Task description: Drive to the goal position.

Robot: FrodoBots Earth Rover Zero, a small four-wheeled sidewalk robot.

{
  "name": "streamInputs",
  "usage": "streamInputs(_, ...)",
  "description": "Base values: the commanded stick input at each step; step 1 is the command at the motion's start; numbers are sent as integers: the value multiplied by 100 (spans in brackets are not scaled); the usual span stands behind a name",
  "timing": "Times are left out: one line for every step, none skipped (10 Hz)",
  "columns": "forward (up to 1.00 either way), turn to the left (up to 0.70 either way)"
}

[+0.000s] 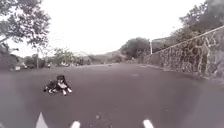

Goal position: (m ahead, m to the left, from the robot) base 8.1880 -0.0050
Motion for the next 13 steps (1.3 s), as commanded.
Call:
streamInputs(50,-50)
streamInputs(50,-50)
streamInputs(50,0)
streamInputs(50,0)
streamInputs(50,0)
streamInputs(50,0)
streamInputs(50,0)
streamInputs(50,0)
streamInputs(50,0)
streamInputs(50,0)
streamInputs(50,0)
streamInputs(50,0)
streamInputs(50,0)
